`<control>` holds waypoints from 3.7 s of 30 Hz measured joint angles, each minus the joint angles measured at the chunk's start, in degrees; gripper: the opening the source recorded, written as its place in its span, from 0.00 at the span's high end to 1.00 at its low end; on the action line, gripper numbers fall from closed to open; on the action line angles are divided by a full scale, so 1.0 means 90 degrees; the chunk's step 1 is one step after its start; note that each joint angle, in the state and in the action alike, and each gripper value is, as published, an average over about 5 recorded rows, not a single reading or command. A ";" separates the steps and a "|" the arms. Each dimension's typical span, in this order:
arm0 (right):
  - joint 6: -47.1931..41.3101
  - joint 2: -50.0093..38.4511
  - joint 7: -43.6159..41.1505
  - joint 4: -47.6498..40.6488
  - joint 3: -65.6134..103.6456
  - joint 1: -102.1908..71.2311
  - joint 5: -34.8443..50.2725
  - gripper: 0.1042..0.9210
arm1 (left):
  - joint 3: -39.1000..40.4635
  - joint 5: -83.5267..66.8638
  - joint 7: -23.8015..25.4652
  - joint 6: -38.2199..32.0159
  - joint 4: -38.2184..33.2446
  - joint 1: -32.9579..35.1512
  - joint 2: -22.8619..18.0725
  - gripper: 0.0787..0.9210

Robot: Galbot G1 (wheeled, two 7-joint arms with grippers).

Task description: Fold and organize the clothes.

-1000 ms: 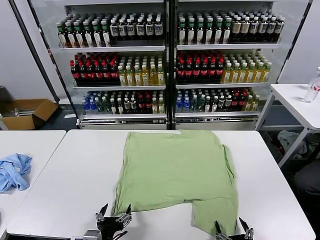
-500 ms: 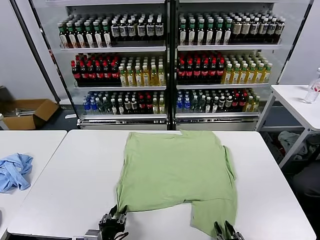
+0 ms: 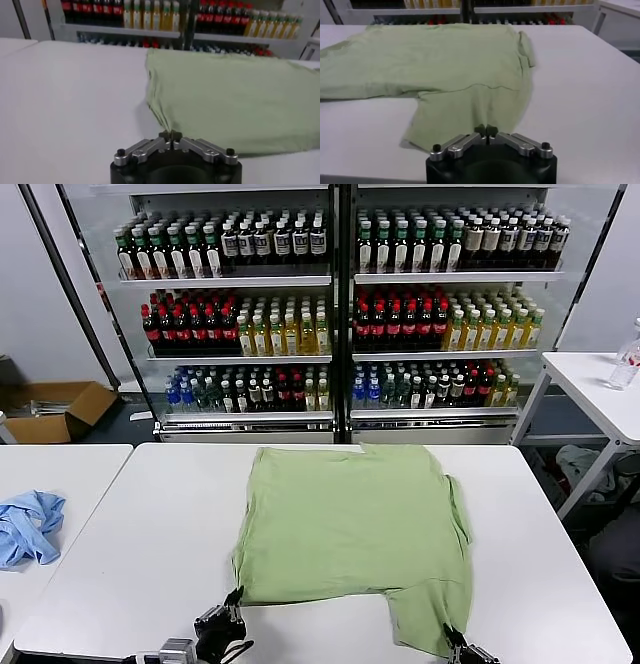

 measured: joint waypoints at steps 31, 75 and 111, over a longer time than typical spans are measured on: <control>0.0208 -0.0867 -0.0132 -0.1993 -0.0888 0.3741 0.0140 0.99 | 0.0259 -0.0459 -0.0003 -0.0388 0.1320 -0.1764 0.0118 0.99; -0.0360 -0.0415 -0.0069 -0.2639 -0.0488 0.3266 0.0586 0.43 | 0.0393 -0.0305 -0.0315 0.0112 0.1840 -0.2106 0.0075 0.40; 0.0012 -0.0639 -0.0100 -0.1801 -0.0230 0.2035 0.0056 0.98 | 0.0006 -0.1438 -0.0504 0.0294 0.1291 -0.1429 0.0137 0.98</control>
